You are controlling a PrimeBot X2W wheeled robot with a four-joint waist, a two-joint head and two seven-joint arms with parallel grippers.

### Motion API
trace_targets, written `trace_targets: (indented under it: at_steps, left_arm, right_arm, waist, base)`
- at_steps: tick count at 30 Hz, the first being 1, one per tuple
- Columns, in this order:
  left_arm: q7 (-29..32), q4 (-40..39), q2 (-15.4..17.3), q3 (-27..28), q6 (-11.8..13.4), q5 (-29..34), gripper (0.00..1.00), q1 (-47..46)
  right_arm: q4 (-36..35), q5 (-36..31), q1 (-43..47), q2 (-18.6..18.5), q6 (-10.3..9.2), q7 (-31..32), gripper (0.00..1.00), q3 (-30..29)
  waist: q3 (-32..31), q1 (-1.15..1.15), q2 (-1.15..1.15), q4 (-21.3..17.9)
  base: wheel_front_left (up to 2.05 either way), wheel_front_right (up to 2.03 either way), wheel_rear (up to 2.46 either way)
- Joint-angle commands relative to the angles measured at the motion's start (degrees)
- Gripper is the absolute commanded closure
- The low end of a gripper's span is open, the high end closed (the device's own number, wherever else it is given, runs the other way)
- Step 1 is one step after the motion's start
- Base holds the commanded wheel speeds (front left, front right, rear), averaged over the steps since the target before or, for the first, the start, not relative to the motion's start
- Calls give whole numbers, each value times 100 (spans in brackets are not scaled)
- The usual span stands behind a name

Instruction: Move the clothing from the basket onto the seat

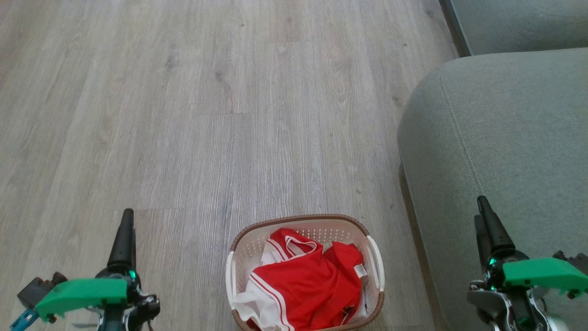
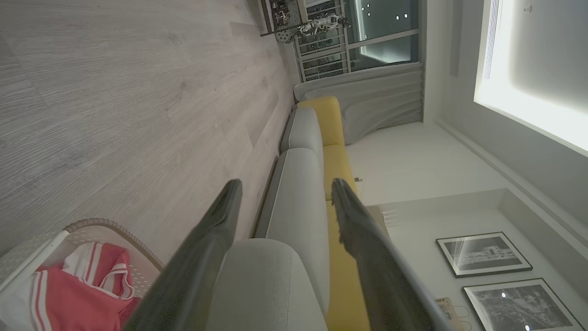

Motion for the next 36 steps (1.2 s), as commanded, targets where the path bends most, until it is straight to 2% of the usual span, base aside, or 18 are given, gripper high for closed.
trace_targets:
  at_steps: [1,15,36]
  left_arm:
    - [-57,-259,56,3,-17,189,0,-297]
    - [-275,-551,96,-108,-22,1358,0,-279]
    - [-627,-906,178,-347,-17,3501,0,-242]
  right_arm:
    - [-284,-179,-252,-132,0,-94,0,52]
    - [-585,-1194,-262,-190,0,-313,0,246]
    - [-893,-3376,-241,-398,-1,-668,0,534]
  waist:
    - [0,0,0,-3]
    - [3,0,0,-31]
    - [-1,0,0,-63]
  base:
    - [0,0,0]
    - [0,0,0]
    - [0,0,0]
